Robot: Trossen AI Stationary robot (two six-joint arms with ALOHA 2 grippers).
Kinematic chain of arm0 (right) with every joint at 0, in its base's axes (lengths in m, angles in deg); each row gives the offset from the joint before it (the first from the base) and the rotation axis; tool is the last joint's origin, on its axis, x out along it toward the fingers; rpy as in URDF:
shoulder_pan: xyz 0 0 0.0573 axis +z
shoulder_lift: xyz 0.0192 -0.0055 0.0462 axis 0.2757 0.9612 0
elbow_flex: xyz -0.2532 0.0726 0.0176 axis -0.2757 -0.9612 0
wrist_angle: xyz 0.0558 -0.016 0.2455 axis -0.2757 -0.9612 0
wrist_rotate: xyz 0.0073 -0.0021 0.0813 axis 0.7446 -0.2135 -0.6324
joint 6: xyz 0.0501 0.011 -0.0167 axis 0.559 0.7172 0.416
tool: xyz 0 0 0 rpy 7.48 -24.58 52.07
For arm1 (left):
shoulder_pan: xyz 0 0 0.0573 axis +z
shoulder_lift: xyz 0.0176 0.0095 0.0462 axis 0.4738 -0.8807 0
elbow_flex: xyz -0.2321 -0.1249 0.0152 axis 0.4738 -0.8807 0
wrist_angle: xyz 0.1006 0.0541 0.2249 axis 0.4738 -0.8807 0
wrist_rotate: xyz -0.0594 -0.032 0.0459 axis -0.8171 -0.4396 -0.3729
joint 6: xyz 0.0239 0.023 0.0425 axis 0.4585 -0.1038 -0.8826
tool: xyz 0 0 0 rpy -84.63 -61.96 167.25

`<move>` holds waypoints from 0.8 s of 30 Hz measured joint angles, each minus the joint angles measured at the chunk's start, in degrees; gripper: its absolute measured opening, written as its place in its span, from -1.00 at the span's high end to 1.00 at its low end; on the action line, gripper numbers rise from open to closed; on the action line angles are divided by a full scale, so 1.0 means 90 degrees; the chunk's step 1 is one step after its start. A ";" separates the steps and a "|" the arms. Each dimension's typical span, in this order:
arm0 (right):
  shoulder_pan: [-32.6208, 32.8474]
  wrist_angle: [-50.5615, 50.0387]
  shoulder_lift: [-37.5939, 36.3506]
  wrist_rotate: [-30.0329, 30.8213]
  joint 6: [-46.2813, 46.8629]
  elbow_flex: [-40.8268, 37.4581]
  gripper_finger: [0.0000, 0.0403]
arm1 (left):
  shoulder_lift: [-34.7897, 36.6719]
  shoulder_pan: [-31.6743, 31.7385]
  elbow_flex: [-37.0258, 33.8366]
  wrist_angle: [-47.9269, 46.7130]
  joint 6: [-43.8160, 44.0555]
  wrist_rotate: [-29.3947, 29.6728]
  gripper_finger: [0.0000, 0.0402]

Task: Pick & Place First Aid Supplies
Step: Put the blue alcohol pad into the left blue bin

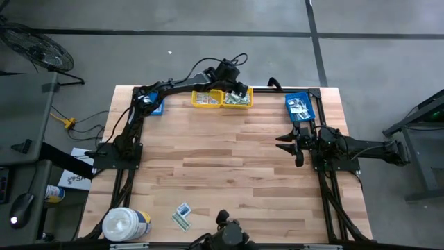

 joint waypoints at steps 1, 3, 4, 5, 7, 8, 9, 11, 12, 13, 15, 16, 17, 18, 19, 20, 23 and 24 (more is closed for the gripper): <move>-0.0002 0.0000 0.0000 0.0000 0.0000 -0.0002 0.36 | 0.0034 0.0000 0.0000 -0.0087 -0.0056 -0.0116 0.51; -0.0001 0.0000 0.0000 0.0000 0.0000 0.0000 0.36 | 0.0145 -0.0002 -0.0007 -0.0309 -0.0254 -0.0234 0.51; 0.0000 0.0000 0.0000 0.0000 0.0000 -0.0002 0.36 | 0.0245 -0.0013 -0.0005 -0.0475 -0.0364 -0.0255 0.51; -0.0002 0.0000 0.0002 0.0002 0.0000 -0.0002 0.36 | 0.0363 -0.0015 -0.0006 -0.0710 -0.0483 -0.0265 0.51; -0.0001 0.0000 0.0002 0.0001 0.0000 -0.0001 0.36 | 0.0615 -0.0053 -0.0005 -0.1187 -0.0776 -0.0265 0.51; -0.0001 0.0000 0.0002 0.0002 0.0000 -0.0002 0.36 | 0.0740 -0.0079 -0.0002 -0.1462 -0.0960 -0.0256 0.51; -0.0001 0.0000 0.0002 0.0000 0.0000 0.0000 0.36 | 0.0882 -0.0097 0.0000 -0.1767 -0.1174 -0.0250 0.51; -0.0002 0.0000 0.0002 0.0002 0.0000 -0.0002 0.36 | 0.1130 -0.0213 0.0000 -0.2442 -0.1652 -0.0234 0.51; 0.0000 0.0000 0.0002 0.0000 0.0000 -0.0002 0.36 | 0.1255 -0.0274 0.0000 -0.2723 -0.1863 -0.0183 0.51; -0.0002 0.0000 0.0002 0.0002 0.0000 -0.0002 0.36 | 0.1382 -0.0337 0.0000 -0.3118 -0.2060 -0.0129 0.51; -0.0001 0.0000 0.0002 0.0000 0.0000 -0.0002 0.36 | 0.1577 -0.0522 0.0000 -0.3764 -0.2435 0.0024 0.51; -0.0002 0.0001 0.0002 0.0001 0.0000 -0.0002 0.36 | 0.1657 -0.0616 0.0001 -0.4026 -0.2583 0.0105 0.51; -0.0002 0.0002 0.0002 0.0002 0.0000 -0.0002 0.36 | 0.1725 -0.0707 0.0000 -0.4379 -0.2704 0.0195 0.51; 0.0000 -0.0001 0.0002 0.0001 0.0000 -0.0002 0.36 | 0.1780 -0.0815 -0.0001 -0.4690 -0.2798 0.0276 0.51; -0.0002 -0.0004 0.0002 0.0000 0.0000 -0.0002 0.36 | 0.1823 -0.0925 -0.0002 -0.4894 -0.2852 0.0362 0.51; 0.0000 0.0000 0.0002 0.0002 0.0000 0.0000 0.36 | 0.1859 -0.1043 -0.0002 -0.5079 -0.2906 0.0436 0.51; -0.0002 0.0000 0.0002 0.0002 0.0000 0.0000 0.36 | 0.1928 -0.1412 -0.0002 -0.5715 -0.3017 0.0457 0.51; -0.0001 0.0004 0.0002 0.0002 0.0000 -0.0002 0.36 | 0.1931 -0.1550 -0.0002 -0.5832 -0.3000 0.0483 0.51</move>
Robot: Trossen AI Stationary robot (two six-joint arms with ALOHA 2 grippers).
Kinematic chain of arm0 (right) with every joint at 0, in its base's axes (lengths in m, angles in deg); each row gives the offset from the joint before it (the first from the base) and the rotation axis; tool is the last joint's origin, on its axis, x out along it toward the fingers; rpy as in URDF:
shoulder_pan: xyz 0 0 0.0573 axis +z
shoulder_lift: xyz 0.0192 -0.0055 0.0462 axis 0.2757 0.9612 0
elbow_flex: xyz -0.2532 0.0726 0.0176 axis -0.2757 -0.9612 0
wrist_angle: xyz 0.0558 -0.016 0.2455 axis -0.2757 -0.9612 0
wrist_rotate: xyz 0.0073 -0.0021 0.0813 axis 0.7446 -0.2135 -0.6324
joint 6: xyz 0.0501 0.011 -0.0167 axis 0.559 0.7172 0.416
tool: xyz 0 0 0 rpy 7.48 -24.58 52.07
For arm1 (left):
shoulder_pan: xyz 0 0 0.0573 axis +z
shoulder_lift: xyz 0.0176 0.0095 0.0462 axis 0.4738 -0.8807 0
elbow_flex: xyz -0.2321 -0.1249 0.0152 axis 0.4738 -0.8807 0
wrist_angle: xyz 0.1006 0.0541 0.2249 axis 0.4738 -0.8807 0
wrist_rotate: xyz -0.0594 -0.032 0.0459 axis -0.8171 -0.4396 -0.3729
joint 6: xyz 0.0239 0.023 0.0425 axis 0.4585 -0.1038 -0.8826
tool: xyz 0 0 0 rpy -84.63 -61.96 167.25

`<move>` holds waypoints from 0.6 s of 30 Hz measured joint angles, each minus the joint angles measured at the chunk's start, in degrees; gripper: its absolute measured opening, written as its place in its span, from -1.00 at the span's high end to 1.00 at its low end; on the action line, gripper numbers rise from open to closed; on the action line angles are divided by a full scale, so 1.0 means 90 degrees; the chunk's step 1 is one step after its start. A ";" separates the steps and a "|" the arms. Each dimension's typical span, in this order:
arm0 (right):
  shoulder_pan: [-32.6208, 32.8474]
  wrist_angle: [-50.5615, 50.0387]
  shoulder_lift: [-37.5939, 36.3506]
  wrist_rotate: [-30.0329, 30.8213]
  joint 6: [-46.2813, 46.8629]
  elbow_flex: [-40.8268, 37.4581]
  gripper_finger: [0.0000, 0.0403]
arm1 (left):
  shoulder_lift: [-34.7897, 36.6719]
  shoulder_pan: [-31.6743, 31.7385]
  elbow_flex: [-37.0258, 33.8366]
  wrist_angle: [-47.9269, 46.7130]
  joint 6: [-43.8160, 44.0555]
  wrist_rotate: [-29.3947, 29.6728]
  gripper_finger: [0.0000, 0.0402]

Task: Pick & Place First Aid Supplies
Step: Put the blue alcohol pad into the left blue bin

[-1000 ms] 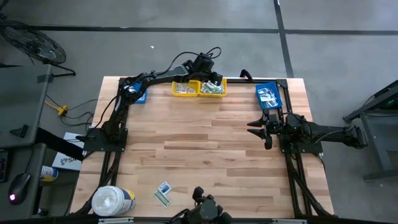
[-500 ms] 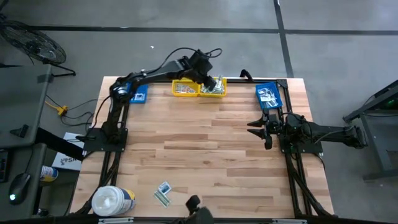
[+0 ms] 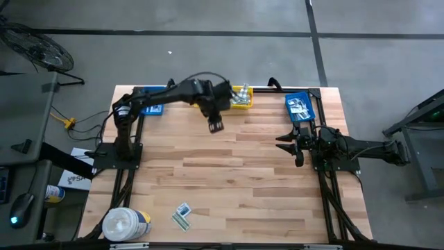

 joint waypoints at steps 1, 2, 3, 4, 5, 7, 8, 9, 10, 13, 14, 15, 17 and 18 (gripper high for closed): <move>0.0001 -0.0006 0.0000 -0.0001 0.0000 0.0001 0.36 | 0.0000 -0.0135 0.0000 -0.0141 0.0014 0.0056 0.51; 0.0001 -0.0006 0.0000 -0.0002 0.0000 0.0002 0.36 | 0.0000 -0.0285 -0.0002 -0.0280 0.0043 0.0115 0.51; 0.0001 -0.0002 0.0000 0.0000 0.0000 0.0002 0.36 | 0.0000 -0.0440 -0.0002 -0.0397 0.0080 0.0190 0.51; 0.0000 -0.0003 0.0000 0.0000 0.0000 0.0002 0.36 | 0.0000 -0.0592 -0.0002 -0.0503 0.0141 0.0256 0.51; 0.0000 -0.0004 0.0000 -0.0002 0.0000 0.0001 0.36 | 0.0000 -0.0758 -0.0003 -0.0594 0.0185 0.0295 0.51; 0.0000 -0.0004 0.0000 -0.0002 0.0000 0.0002 0.36 | 0.0000 -0.1081 -0.0084 -0.0663 0.0334 0.0391 0.51; 0.0001 -0.0004 0.0000 -0.0002 0.0000 0.0000 0.36 | 0.0000 -0.1266 -0.0162 -0.0664 0.0453 0.0447 0.51; 0.0000 -0.0004 0.0000 0.0000 0.0000 0.0000 0.36 | 0.0005 -0.1440 -0.0253 -0.0670 0.0571 0.0527 0.51; 0.0001 -0.0004 0.0000 0.0000 0.0000 0.0001 0.36 | 0.0043 -0.1618 -0.0379 -0.0670 0.0702 0.0611 0.51; -0.0001 -0.0004 0.0000 0.0000 0.0000 0.0000 0.36 | 0.0189 -0.2149 -0.0787 -0.0647 0.1183 0.0858 0.51; 0.0000 -0.0004 0.0000 0.0000 0.0000 0.0001 0.36 | 0.0253 -0.2328 -0.0971 -0.0633 0.1387 0.0946 0.51; 0.0001 -0.0004 0.0000 0.0000 0.0000 0.0000 0.36 | 0.0311 -0.2504 -0.1155 -0.0641 0.1610 0.1012 0.51; -0.0001 -0.0004 0.0000 0.0000 0.0000 0.0001 0.36 | 0.0491 -0.2864 -0.1548 -0.0463 0.2091 0.1127 0.51; 0.0001 -0.0005 0.0000 -0.0002 0.0000 0.0000 0.36 | 0.0618 -0.3045 -0.1768 -0.0303 0.2356 0.1183 0.51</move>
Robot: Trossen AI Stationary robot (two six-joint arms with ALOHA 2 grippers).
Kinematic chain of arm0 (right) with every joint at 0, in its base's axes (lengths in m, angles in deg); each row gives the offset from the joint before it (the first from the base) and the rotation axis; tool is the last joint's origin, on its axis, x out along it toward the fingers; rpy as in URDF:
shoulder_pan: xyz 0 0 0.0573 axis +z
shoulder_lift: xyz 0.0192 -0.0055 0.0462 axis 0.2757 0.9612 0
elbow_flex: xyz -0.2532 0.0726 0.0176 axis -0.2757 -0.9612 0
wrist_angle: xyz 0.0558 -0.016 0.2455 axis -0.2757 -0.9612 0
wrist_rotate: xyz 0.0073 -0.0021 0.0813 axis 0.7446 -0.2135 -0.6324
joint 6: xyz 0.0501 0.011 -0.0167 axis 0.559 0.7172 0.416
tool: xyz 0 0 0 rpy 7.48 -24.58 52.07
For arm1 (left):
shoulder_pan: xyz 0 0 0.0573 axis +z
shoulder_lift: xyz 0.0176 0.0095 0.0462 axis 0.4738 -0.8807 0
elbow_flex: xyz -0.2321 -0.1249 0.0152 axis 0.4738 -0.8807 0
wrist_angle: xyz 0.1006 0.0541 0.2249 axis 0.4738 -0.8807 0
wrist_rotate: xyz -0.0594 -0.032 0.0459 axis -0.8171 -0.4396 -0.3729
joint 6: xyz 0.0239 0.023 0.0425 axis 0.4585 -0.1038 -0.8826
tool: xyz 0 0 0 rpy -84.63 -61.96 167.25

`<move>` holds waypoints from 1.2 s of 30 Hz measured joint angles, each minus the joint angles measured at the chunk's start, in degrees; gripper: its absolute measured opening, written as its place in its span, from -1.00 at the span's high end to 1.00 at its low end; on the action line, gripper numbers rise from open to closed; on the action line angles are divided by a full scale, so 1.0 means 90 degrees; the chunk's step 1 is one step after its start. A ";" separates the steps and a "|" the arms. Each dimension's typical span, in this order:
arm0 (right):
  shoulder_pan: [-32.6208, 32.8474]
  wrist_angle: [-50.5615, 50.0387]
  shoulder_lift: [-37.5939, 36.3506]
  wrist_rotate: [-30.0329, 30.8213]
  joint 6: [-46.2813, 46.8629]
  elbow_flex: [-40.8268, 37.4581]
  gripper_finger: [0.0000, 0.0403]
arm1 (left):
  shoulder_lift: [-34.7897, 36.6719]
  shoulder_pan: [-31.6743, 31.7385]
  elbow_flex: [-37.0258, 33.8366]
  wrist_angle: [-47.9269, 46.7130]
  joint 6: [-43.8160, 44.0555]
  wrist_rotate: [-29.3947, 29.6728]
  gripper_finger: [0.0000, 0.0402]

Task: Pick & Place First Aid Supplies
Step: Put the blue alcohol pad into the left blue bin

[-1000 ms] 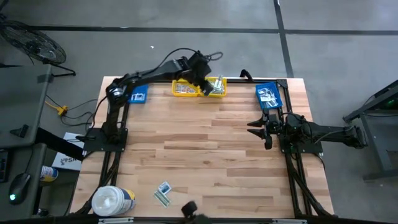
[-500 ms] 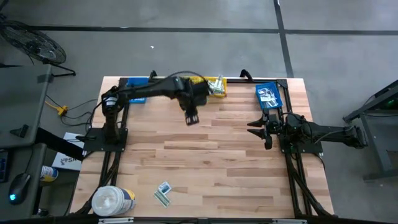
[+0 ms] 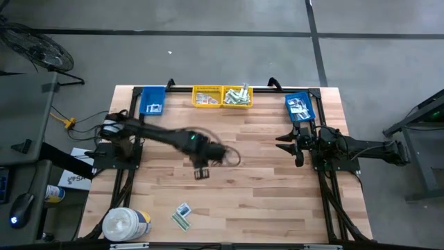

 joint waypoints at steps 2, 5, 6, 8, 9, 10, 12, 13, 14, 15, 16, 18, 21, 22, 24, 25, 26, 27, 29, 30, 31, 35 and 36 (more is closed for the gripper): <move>0.0000 0.0001 0.0000 0.0002 0.0000 0.0000 0.36 | 0.0281 -0.0368 -0.0462 0.0288 0.0592 0.0109 0.51; 0.0000 0.0000 0.0000 0.0002 0.0000 0.0002 0.36 | 0.0627 -0.0936 -0.1130 0.0815 0.1639 0.0130 0.51; -0.0001 0.0001 0.0000 0.0002 0.0000 0.0001 0.36 | 0.0726 -0.1128 -0.1333 0.0941 0.1977 0.0136 0.51; -0.0002 0.0001 0.0000 0.0002 0.0001 0.0000 0.36 | 0.0870 -0.1525 -0.1664 0.1116 0.2703 0.0294 0.51; -0.0001 0.0001 0.0000 0.0001 0.0000 0.0001 0.36 | 0.0901 -0.1718 -0.1801 0.1152 0.3106 0.0412 0.51; -0.0002 -0.0001 0.0000 0.0000 0.0000 0.0002 0.36 | 0.0919 -0.1908 -0.1935 0.1142 0.3486 0.0505 0.51; 0.0000 0.0001 0.0000 0.0000 0.0000 0.0000 0.36 | 0.0921 -0.2269 -0.2135 0.1107 0.4150 0.0586 0.51; -0.0002 -0.0001 0.0000 0.0002 0.0000 0.0002 0.36 | 0.0921 -0.2434 -0.2212 0.1146 0.4469 0.0607 0.51; 0.0000 0.0001 0.0000 0.0000 0.0000 0.0000 0.36 | 0.0921 -0.2587 -0.2288 0.1188 0.4780 0.0620 0.51; -0.0002 0.0001 0.0000 0.0000 0.0000 0.0001 0.36 | 0.0924 -0.2719 -0.2374 0.1242 0.5073 0.0623 0.51; 0.0000 0.0001 0.0000 0.0000 0.0000 0.0000 0.36 | 0.0922 -0.2843 -0.2460 0.1331 0.5341 0.0625 0.51; -0.0002 -0.0001 0.0000 0.0001 0.0000 0.0000 0.36 | 0.0921 -0.3070 -0.2568 0.1598 0.5702 0.0628 0.51; -0.0001 0.0001 0.0000 0.0001 0.0000 0.0000 0.36 | 0.0921 -0.3331 -0.2635 0.1899 0.6031 0.0646 0.51; -0.0001 0.0001 0.0000 0.0000 0.0000 0.0001 0.36 | 0.0921 -0.3396 -0.2635 0.1960 0.6156 0.0645 0.51; -0.0001 0.0001 0.0000 0.0000 0.0000 0.0001 0.36 | 0.0921 -0.3508 -0.2635 0.2107 0.6358 0.0647 0.51; 0.0000 0.0001 0.0000 0.0002 0.0000 0.0002 0.36 | 0.0921 -0.3557 -0.2635 0.2166 0.6428 0.0658 0.51; -0.0002 0.0001 0.0000 0.0001 0.0000 0.0001 0.36 | 0.0921 -0.3614 -0.2635 0.2214 0.6501 0.0719 0.51; -0.0002 0.0001 0.0000 0.0002 0.0000 0.0001 0.36 | 0.0921 -0.3661 -0.2635 0.2260 0.6564 0.0772 0.51; -0.0001 0.0001 0.0000 0.0001 0.0000 0.0001 0.36 | 0.0908 -0.3751 -0.2635 0.2360 0.6691 0.0795 0.51; -0.0001 0.0001 0.0000 0.0002 0.0000 0.0002 0.36 | 0.0892 -0.3764 -0.2635 0.2407 0.6729 0.0785 0.51; -0.0002 0.0001 0.0000 0.0002 0.0000 0.0000 0.36 | 0.0875 -0.3772 -0.2635 0.2465 0.6754 0.0739 0.51; -0.0002 0.0001 0.0000 0.0000 0.0000 0.0000 0.36 | 0.0756 -0.3833 -0.2635 0.2711 0.6803 0.0704 0.51; 0.0000 0.0001 0.0000 0.0002 0.0000 0.0000 0.36 | 0.0707 -0.3835 -0.2635 0.2756 0.6805 0.0664 0.50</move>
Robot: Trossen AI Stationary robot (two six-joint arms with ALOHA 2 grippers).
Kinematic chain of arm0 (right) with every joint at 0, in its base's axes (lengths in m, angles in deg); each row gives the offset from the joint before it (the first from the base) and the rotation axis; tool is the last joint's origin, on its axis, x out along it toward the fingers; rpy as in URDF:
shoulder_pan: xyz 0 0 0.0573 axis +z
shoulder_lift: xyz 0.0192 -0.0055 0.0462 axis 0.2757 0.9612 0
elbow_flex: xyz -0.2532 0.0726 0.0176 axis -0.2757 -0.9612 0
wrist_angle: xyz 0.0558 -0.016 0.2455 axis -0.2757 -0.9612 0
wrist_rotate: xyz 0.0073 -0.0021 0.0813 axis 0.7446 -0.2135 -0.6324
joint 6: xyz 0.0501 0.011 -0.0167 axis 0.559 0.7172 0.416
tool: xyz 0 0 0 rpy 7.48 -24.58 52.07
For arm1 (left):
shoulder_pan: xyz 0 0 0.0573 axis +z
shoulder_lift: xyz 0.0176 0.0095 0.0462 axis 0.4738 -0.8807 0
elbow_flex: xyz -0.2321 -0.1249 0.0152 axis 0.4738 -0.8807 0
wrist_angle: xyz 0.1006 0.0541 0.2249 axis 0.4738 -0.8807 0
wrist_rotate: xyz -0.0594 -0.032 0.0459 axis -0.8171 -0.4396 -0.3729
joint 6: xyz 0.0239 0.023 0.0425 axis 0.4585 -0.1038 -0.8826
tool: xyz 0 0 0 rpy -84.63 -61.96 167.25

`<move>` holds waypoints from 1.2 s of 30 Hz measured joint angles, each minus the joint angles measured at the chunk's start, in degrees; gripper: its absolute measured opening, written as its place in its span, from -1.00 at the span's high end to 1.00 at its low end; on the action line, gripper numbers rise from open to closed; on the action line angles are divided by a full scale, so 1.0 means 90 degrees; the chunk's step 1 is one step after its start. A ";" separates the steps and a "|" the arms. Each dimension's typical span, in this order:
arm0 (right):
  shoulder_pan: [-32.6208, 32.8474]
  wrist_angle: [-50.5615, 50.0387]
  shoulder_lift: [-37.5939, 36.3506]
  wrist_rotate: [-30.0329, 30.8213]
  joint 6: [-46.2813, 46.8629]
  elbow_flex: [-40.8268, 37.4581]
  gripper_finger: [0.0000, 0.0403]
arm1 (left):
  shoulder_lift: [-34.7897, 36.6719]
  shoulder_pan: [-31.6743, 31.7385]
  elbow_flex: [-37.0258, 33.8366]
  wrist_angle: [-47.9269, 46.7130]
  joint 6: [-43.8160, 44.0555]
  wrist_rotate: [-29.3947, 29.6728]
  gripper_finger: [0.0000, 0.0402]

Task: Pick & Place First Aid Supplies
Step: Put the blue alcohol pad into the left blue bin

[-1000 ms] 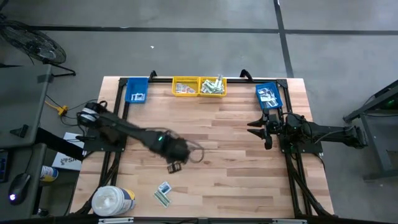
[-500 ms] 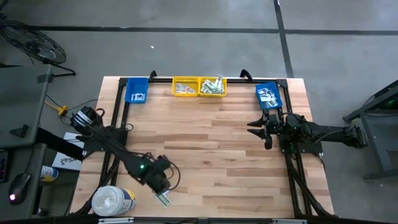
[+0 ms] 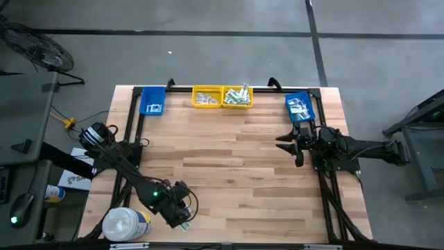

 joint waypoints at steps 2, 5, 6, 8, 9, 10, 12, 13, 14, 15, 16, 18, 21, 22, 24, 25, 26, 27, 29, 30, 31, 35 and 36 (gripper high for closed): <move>0.0000 0.0000 0.0000 -0.0002 0.0000 0.0002 0.36 | -0.0101 0.0000 0.0000 0.0100 0.0007 -0.0116 0.48; 0.0000 -0.0003 0.0000 -0.0002 0.0000 0.0002 0.36 | -0.0316 0.0002 0.0002 0.0248 0.0017 -0.0179 0.39; -0.0002 -0.0005 0.0000 0.0000 0.0000 0.0000 0.36 | -0.0381 0.0007 0.0002 0.0224 0.0022 -0.0274 0.34; -0.0001 0.0001 0.0000 -0.0001 0.0000 0.0001 0.36 | -0.0491 0.0007 0.0002 0.0218 0.0022 -0.0334 0.25; 0.0000 -0.0002 0.0000 -0.0002 0.0000 0.0002 0.36 | -0.0535 0.0007 0.0002 0.0196 0.0022 -0.0359 0.21; -0.0001 0.0000 0.0000 0.0000 0.0000 0.0000 0.36 | -0.0563 0.0007 0.0002 0.0179 0.0023 -0.0350 0.17; 0.0000 -0.0001 0.0000 -0.0002 0.0000 0.0001 0.36 | -0.0622 0.0007 0.0004 0.0209 0.0073 -0.0294 0.11; -0.0001 -0.0002 0.0000 0.0000 0.0000 0.0001 0.36 | -0.0664 0.0008 0.0010 0.0221 0.0111 -0.0292 0.10; 0.0000 -0.0002 0.0000 -0.0001 0.0000 0.0002 0.36 | -0.0706 0.0010 0.0010 0.0210 0.0155 -0.0294 0.09; -0.0002 0.0000 0.0000 0.0000 0.0000 0.0002 0.36 | -0.0757 0.0010 0.0010 0.0207 0.0187 -0.0306 0.09; -0.0002 0.0000 0.0000 -0.0002 0.0000 0.0002 0.36 | -0.0813 0.0012 0.0010 0.0244 0.0186 -0.0359 0.09; 0.0000 0.0000 0.0000 -0.0002 0.0000 0.0000 0.36 | -0.0894 0.0010 0.0025 0.0235 0.0187 -0.0422 0.09; 0.0000 -0.0001 0.0000 -0.0002 0.0000 0.0001 0.36 | -0.1064 0.0010 0.0036 0.0272 0.0193 -0.0445 0.08; -0.0001 -0.0002 0.0000 0.0000 0.0000 0.0002 0.36 | -0.1108 0.0010 0.0036 0.0280 0.0195 -0.0447 0.08; 0.0000 0.0000 0.0000 -0.0002 0.0000 0.0000 0.36 | -0.1184 0.0010 0.0039 0.0246 0.0221 -0.0459 0.08; -0.0001 0.0000 0.0000 -0.0001 0.0000 0.0000 0.36 | -0.1217 0.0010 0.0039 0.0213 0.0278 -0.0463 0.08; -0.0001 0.0000 0.0000 -0.0001 0.0000 0.0001 0.36 | -0.1243 0.0010 0.0039 0.0186 0.0354 -0.0470 0.08; 0.0000 0.0000 0.0000 -0.0002 0.0000 0.0000 0.36 | -0.1257 0.0012 0.0037 0.0159 0.0399 -0.0492 0.09; -0.0001 -0.0001 0.0000 -0.0001 0.0000 0.0000 0.36 | -0.1263 0.0015 0.0036 0.0113 0.0458 -0.0586 0.13; -0.0001 0.0000 0.0000 -0.0002 0.0000 0.0001 0.36 | -0.1265 0.0015 0.0036 0.0106 0.0470 -0.0617 0.16; -0.0001 0.0000 0.0000 -0.0001 0.0000 0.0001 0.36 | -0.1267 0.0019 0.0034 0.0099 0.0474 -0.0625 0.19; 0.0000 0.0000 0.0000 0.0000 0.0000 0.0000 0.36 | -0.1267 0.0020 0.0024 0.0060 0.0493 -0.0714 0.39; 0.0000 0.0000 0.0000 -0.0002 0.0000 0.0000 0.36 | -0.1267 0.0022 0.0024 0.0054 0.0522 -0.0731 0.44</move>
